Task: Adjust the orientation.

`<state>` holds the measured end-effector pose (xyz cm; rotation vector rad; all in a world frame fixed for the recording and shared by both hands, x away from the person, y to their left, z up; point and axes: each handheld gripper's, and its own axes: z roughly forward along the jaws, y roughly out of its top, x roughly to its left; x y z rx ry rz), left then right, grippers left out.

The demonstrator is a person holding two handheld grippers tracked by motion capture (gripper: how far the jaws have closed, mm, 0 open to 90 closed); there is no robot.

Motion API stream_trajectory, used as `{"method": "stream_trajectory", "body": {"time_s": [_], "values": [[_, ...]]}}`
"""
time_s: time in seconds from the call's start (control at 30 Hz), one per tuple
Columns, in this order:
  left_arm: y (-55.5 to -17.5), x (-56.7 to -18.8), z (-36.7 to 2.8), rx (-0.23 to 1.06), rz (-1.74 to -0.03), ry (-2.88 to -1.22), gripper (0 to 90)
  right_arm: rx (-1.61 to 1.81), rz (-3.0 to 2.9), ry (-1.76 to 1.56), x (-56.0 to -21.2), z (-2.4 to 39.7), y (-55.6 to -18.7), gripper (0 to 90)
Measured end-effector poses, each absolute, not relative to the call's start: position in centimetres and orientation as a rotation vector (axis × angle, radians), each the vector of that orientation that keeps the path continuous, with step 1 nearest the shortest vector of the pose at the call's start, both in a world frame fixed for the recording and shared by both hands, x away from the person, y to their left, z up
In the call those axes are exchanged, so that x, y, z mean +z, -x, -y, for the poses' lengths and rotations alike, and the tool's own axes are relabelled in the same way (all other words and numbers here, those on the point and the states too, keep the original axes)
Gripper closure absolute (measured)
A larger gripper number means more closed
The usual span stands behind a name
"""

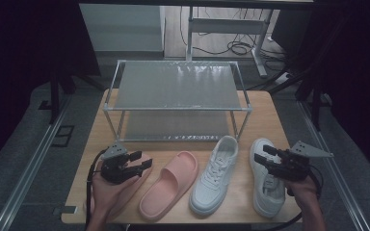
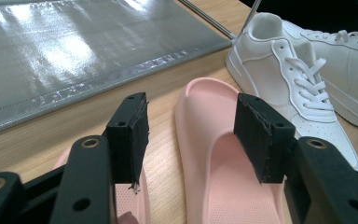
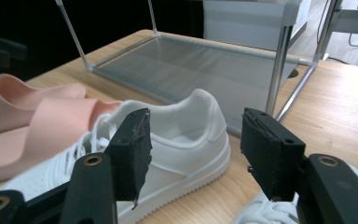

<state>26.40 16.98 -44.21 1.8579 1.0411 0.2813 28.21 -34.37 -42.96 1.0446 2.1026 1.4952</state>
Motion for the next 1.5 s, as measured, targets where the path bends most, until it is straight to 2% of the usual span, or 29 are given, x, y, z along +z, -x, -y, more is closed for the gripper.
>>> {"method": "stream_trajectory", "body": {"time_s": [0.07, 0.3, 0.33, 0.47, 0.5, 0.53, 0.6, 0.97, 1.3, 1.5], "values": [[-26.6, -44.3, -16.9, 0.281, -1.051, -1.859, 46.1, 1.486, -2.103, -1.045, -43.1, 34.4, -28.2, 43.8], [-26.4, -44.4, -16.7, 0.268, -1.02, -1.891, 61.7, 1.468, -2.119, -1.034, -43.1, 34.3, -28.3, 40.7], [-26.2, -44.4, -16.8, 0.265, -1.019, -1.897, 61.7, 1.463, -2.117, -1.037, -43.1, 34.2, -28.4, 40.3], [-25.4, -44.4, -17.1, 0.249, -1.008, -1.912, 78.6, 1.416, -2.115, -1.075, -43.2, 33.9, -28.4, 40.2], [-25.2, -44.4, -17.1, 0.254, -1.004, -1.919, 78.6, 1.416, -2.115, -1.075, -43.2, 33.9, -28.4, 40.2], [-25.0, -44.3, -17.1, 0.262, -0.998, -1.926, 83.9, 1.421, -2.117, -1.071, -43.2, 33.8, -28.5, 40.2], [-24.9, -44.3, -17.1, 0.266, -0.996, -1.925, 86.7, 1.423, -2.119, -1.066, -43.0, 33.7, -28.6, 40.2], [-24.5, -44.6, -17.2, 0.278, -1.028, -1.968, 89.4, 1.471, -2.144, -1.106, -43.3, 33.4, -28.9, 41.1], [-20.7, -46.9, -19.8, 0.271, -1.148, -2.034, 90.0, 1.472, -2.137, -1.126, -43.4, 33.5, -28.7, 41.3], [-19.2, -48.9, -20.5, 0.215, -1.185, -2.054, 90.0, 1.473, -2.14, -1.125, -43.4, 33.4, -28.7, 41.2]]}}
